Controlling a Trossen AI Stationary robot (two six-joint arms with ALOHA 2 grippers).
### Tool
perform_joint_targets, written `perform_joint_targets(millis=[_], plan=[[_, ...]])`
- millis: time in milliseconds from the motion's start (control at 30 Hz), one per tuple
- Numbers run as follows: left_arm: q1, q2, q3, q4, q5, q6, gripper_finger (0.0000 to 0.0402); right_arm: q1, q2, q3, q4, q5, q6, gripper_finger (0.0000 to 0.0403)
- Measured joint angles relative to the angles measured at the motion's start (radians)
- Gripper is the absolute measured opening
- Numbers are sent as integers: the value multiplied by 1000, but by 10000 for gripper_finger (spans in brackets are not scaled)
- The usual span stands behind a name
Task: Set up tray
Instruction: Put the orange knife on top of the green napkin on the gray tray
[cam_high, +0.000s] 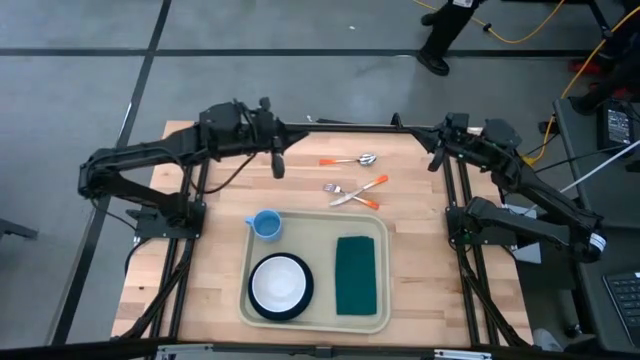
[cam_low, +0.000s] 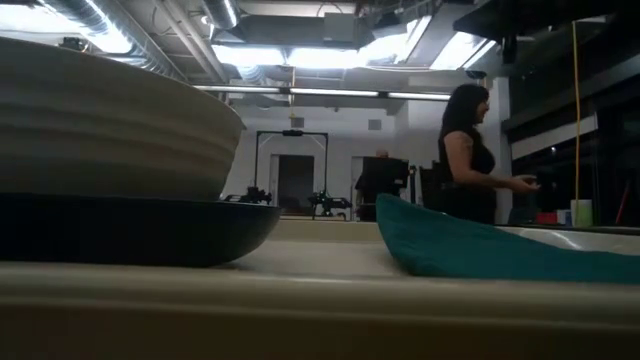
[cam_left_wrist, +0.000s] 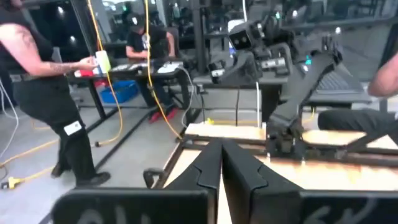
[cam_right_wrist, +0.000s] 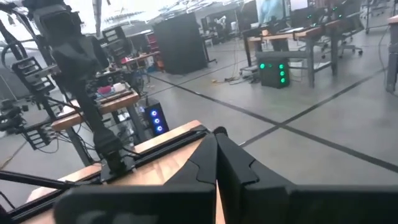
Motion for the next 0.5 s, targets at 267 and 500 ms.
perform_joint_targets(millis=[267,500], plan=[[33,-26,-61,-11,191,19,1,45,37,0,30,48,-12,2],[96,-188,-236,49,227,-20,1,57,40,0,96,70,-3,2]])
